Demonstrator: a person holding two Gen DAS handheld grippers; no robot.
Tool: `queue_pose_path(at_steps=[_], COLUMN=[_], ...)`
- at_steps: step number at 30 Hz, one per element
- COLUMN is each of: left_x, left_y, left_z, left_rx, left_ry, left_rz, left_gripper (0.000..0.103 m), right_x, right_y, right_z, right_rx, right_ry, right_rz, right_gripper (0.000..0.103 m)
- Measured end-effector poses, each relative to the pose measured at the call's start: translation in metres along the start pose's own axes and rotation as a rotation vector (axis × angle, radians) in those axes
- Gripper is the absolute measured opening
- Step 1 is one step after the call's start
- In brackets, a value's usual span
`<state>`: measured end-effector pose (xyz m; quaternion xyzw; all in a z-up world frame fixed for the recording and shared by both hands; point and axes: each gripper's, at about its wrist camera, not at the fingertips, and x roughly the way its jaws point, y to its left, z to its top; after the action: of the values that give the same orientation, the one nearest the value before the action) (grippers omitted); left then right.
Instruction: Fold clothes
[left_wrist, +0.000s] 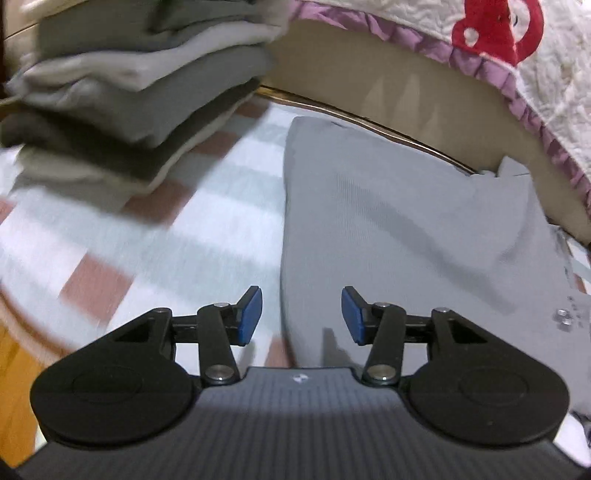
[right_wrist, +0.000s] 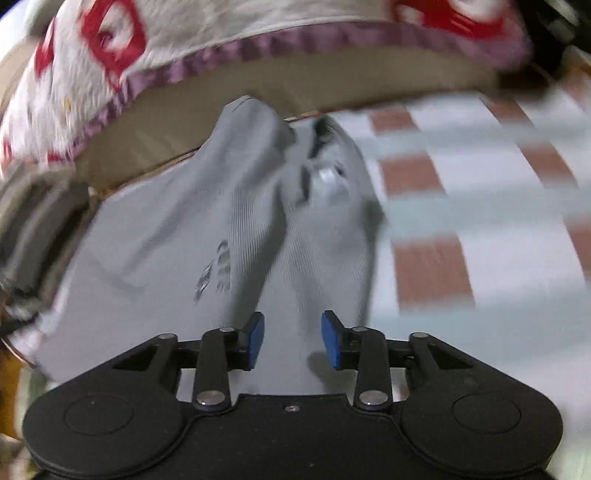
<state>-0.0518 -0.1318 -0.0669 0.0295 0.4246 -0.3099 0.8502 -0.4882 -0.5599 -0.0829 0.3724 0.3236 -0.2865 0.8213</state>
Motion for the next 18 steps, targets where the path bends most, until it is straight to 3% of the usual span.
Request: queue_pose_path(at_steps=[1,2,6,9,12,16,18], left_x=[-0.009,-0.018,-0.037,-0.036,-0.03,-0.013,-0.001], left_y=[0.002,0.004,0.004,-0.008,-0.022,-0.042,-0.051], left_z=[-0.01,-0.02,-0.048,-0.058,-0.063,-0.064,-0.061], left_rx=[-0.004,-0.009,-0.015,0.035,0.093,0.18,0.24], left_ry=[-0.007,-0.012,0.002,0.033,0.05,0.068,0.072], left_rz=[-0.004,-0.009,-0.031,-0.044,-0.039,-0.013,0.016], left_gripper=[0.049,0.05,0.051,0.054,0.055,0.059,0.054], right_x=[-0.013,-0.022,-0.059,-0.075,-0.072,-0.055,-0.038], right_y=[-0.007,-0.009,0.003,0.016,0.031,0.047,0.045], right_z=[-0.011,-0.02,-0.055,-0.079,-0.095,-0.106,-0.103], right_rx=[0.034,0.039,-0.112,-0.217,-0.3,-0.421,-0.44], right_ry=[0.003,0.009,0.017,0.026,0.061,0.055,0.072], right_rz=[0.018,0.028,0.077,0.126,0.191,0.134,0.124], right_gripper=[0.053,0.054,0.058,0.062,0.066,0.067,0.016])
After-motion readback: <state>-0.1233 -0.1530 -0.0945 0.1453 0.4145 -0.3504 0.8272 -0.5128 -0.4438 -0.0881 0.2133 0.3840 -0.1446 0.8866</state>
